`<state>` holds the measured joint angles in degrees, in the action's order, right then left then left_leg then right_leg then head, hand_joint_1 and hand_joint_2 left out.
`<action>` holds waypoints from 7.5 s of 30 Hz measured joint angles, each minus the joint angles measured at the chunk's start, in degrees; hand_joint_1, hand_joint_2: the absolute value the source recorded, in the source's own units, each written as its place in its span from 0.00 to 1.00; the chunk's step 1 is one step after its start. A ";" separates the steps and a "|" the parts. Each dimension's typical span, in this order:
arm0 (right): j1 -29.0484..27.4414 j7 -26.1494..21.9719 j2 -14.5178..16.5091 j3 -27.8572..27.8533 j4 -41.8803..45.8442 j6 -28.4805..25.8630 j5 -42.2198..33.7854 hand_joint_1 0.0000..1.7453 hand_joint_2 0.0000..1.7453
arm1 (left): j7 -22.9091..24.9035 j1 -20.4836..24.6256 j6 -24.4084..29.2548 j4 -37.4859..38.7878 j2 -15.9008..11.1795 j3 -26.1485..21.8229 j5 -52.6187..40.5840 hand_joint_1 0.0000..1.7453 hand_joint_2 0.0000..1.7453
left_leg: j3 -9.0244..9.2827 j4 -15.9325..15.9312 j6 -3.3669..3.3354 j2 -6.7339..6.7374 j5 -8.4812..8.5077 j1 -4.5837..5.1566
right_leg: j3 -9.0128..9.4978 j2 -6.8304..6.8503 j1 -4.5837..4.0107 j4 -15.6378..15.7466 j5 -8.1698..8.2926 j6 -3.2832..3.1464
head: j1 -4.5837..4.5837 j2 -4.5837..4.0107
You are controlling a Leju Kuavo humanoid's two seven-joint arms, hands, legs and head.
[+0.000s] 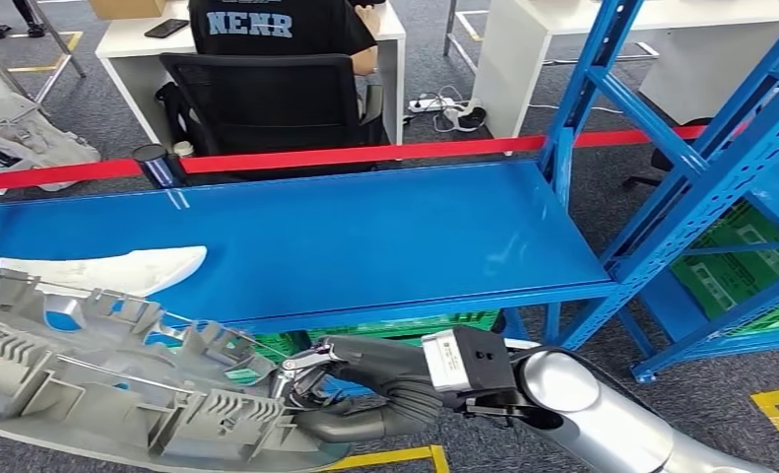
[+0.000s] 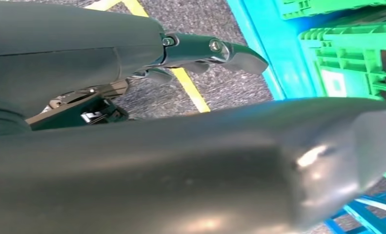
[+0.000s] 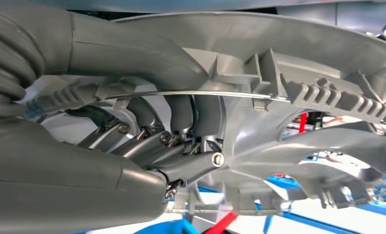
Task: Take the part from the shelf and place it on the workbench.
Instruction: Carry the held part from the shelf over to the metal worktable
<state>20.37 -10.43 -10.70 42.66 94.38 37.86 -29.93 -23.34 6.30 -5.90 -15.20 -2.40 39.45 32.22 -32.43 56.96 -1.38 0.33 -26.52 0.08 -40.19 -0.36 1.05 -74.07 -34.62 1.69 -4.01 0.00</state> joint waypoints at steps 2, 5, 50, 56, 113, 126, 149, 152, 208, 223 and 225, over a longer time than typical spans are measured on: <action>-0.12 0.02 -0.16 -0.09 0.00 0.01 0.00 1.00 1.00 | 0.02 0.04 0.00 -0.04 0.04 0.00 0.00 0.00 0.00 | -0.57 0.74 0.29 -0.01 -0.06 -0.17 | 4.03 0.13 0.15 6.57 3.05 0.09 | 0.00 0.00; -0.16 -0.01 -0.23 -0.19 0.03 0.05 -0.04 1.00 1.00 | 0.03 0.07 -0.01 -0.10 0.00 0.00 -0.01 0.00 0.00 | -1.43 1.81 1.37 -0.22 -0.06 -0.06 | 7.92 0.07 -0.02 13.61 4.94 -0.72 | 0.01 0.01; -0.67 -0.05 0.92 -1.91 -0.33 -7.46 0.70 1.00 1.00 | 0.01 -0.07 -0.11 -0.61 -0.31 -0.02 0.68 0.00 0.00 | 3.10 3.56 3.56 -0.40 -3.87 -0.39 | 3.42 0.31 -0.29 14.79 9.64 -2.26 | 0.11 0.01; -1.56 -0.45 0.97 -3.43 -0.32 -8.48 1.38 1.00 1.00 | -0.05 -0.14 -0.02 -0.54 -0.30 -0.07 1.03 0.00 0.00 | 2.76 -0.39 0.52 -0.24 -2.00 -0.15 | 1.83 0.22 -0.17 12.98 8.05 -0.32 | 0.22 0.00; -4.89 -1.68 2.63 -6.91 -2.26 -11.86 8.52 1.00 1.00 | -4.29 -2.07 3.46 1.01 -1.68 -0.26 1.33 0.00 0.00 | 0.83 0.92 2.62 -0.38 -1.16 -0.04 | 8.58 0.41 -0.66 16.12 5.92 -1.95 | 0.42 0.02; -5.34 -3.92 2.67 -7.17 -2.79 -12.31 10.50 1.00 1.00 | -4.29 -1.93 3.13 1.03 -3.10 -0.26 1.03 0.00 0.00 | -0.53 1.18 0.54 -0.43 -0.78 0.77 | 7.72 0.36 -0.06 16.59 7.14 -0.04 | 0.42 0.02; -5.48 -4.04 2.55 -8.29 -3.43 -9.86 11.50 1.00 1.00 | -4.29 -2.44 3.63 1.03 -1.19 -0.58 1.92 0.00 0.00 | -6.89 10.58 3.07 -1.46 -4.32 -0.03 | 7.83 1.09 -0.12 15.81 6.20 -2.38 | 0.20 0.01; -5.59 -4.08 2.55 -8.26 -3.43 -10.23 11.82 1.00 1.00 | -4.30 -2.48 3.48 1.08 -1.27 -0.60 1.92 0.00 0.00 | -9.67 17.25 3.73 -0.81 -6.31 -0.52 | 7.79 2.87 -0.15 15.76 6.14 -2.43 | 0.19 0.00; -8.08 -1.95 3.54 -4.96 1.03 -8.59 12.61 1.00 1.00 | -4.96 -3.41 3.54 1.28 -0.11 -0.67 0.80 0.00 0.00 | -3.64 3.61 3.26 -5.67 -0.61 -0.46 | 7.12 -1.22 0.17 14.35 5.70 -2.17 | 0.12 0.01; -7.72 -1.86 3.92 -4.52 1.03 -8.02 12.43 1.00 1.00 | -5.05 -3.61 3.50 1.36 -0.09 -0.68 1.35 0.00 0.00 | -2.13 1.30 0.80 0.85 0.54 0.40 | 8.10 5.67 -0.70 13.39 3.46 -0.88 | 0.00 0.01; -7.59 -1.80 3.90 -4.44 1.02 -8.01 12.37 1.00 1.00 | -5.08 -3.45 3.50 1.33 -0.04 -0.68 1.40 0.00 0.00 | -2.03 0.97 0.28 -0.46 0.83 0.12 | 5.48 2.04 -0.54 7.82 0.47 -0.50 | 0.08 0.01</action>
<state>12.78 -12.22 -6.80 38.23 95.40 29.85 -17.56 -28.41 2.85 -2.40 -13.87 -2.44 38.77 33.62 -34.46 57.94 -1.10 -0.13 -25.69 0.21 -34.72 1.69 0.51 -66.25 -34.15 1.19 -3.93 0.01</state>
